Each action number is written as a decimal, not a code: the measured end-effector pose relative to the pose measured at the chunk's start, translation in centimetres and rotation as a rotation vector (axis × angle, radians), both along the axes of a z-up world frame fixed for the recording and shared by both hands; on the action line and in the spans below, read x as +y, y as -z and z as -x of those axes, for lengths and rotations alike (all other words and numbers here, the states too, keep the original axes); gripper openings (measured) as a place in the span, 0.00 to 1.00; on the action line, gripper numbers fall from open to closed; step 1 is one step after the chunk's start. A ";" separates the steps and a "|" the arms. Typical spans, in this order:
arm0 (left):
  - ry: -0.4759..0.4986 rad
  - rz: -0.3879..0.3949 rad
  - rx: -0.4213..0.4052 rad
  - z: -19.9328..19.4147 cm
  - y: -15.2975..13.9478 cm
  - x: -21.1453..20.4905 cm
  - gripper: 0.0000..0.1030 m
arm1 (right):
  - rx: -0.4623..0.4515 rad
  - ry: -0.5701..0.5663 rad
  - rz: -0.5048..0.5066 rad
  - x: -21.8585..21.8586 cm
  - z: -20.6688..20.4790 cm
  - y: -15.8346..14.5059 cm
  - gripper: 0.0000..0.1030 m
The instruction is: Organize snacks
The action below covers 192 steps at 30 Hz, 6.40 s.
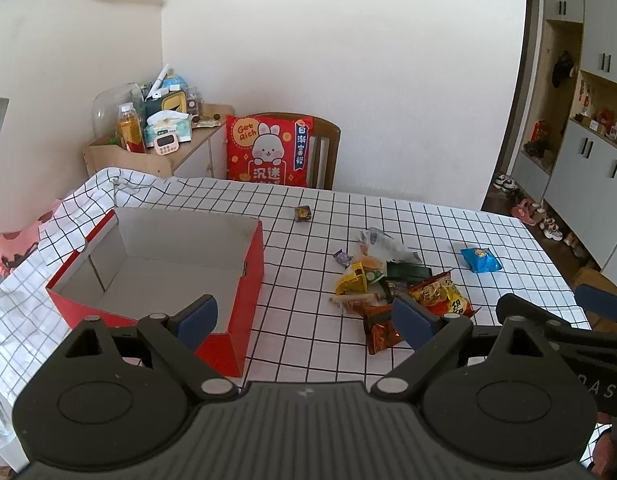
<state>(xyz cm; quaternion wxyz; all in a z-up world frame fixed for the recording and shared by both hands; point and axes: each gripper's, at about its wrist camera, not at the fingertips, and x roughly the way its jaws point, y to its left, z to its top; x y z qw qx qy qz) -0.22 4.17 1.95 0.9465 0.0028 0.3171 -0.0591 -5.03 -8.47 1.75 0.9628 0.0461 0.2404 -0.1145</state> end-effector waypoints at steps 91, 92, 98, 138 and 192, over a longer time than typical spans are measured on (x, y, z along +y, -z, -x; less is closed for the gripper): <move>0.159 0.153 0.613 -19.8 18.1 -10.7 0.49 | 0.439 -0.123 -0.133 -15.2 -17.0 14.2 0.49; 0.159 0.155 0.612 -19.7 18.0 -10.5 0.46 | 0.433 -0.117 -0.135 -15.1 -16.8 14.1 0.48; 0.149 0.152 0.582 -18.2 17.4 -9.1 0.44 | 0.406 -0.100 -0.145 -14.0 -15.3 13.1 0.48; -0.074 0.078 0.298 -11.0 2.0 7.6 0.45 | 0.261 -0.308 -0.101 3.0 -15.2 0.3 0.48; -0.188 -0.082 0.520 -23.4 14.5 23.2 0.47 | 0.571 -0.446 0.122 21.6 -30.0 14.6 0.48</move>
